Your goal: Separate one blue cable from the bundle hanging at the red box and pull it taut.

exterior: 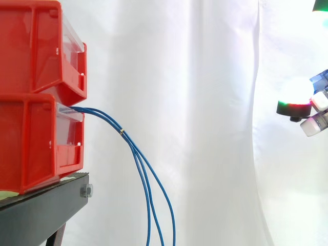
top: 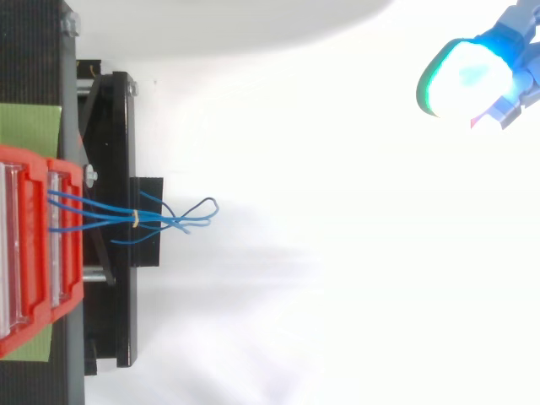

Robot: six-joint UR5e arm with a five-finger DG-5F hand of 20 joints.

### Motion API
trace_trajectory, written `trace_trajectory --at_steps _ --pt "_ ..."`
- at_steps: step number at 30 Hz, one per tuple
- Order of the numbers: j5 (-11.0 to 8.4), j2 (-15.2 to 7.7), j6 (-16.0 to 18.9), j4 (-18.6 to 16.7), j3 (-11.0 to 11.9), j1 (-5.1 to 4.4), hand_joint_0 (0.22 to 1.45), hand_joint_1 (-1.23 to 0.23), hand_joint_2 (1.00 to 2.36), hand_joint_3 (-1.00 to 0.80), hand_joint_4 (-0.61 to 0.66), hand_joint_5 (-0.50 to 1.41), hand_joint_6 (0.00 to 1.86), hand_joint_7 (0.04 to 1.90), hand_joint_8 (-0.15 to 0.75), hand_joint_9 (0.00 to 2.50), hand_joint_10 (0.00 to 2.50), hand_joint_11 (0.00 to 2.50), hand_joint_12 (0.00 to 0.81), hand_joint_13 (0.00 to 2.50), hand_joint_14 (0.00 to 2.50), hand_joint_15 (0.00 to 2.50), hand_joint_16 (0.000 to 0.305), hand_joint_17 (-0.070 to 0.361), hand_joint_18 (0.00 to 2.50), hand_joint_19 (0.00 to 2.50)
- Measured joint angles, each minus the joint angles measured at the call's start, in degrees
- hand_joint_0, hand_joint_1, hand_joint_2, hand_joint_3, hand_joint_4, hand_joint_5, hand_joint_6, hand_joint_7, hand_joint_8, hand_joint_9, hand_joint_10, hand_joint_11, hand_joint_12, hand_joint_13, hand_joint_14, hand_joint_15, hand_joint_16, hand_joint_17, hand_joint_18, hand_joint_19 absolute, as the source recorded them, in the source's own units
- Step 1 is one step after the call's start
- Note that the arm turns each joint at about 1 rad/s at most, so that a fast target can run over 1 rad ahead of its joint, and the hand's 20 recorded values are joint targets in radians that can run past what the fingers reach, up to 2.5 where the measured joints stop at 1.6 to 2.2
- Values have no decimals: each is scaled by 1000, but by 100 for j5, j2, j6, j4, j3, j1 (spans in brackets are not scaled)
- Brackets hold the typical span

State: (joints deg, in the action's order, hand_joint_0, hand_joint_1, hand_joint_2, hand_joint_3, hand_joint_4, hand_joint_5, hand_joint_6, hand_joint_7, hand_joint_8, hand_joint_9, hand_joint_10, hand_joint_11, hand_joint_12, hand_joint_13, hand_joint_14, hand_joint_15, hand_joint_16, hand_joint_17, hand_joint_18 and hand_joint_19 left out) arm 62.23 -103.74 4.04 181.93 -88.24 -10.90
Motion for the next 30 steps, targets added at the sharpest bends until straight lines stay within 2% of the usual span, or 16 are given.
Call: trace_trajectory --at_steps 30 --pt "0 0 0 0 0 0 598 -551 1005 -434 324 -181 503 870 341 733 12 451 365 602 12 349 47 105 556 554"
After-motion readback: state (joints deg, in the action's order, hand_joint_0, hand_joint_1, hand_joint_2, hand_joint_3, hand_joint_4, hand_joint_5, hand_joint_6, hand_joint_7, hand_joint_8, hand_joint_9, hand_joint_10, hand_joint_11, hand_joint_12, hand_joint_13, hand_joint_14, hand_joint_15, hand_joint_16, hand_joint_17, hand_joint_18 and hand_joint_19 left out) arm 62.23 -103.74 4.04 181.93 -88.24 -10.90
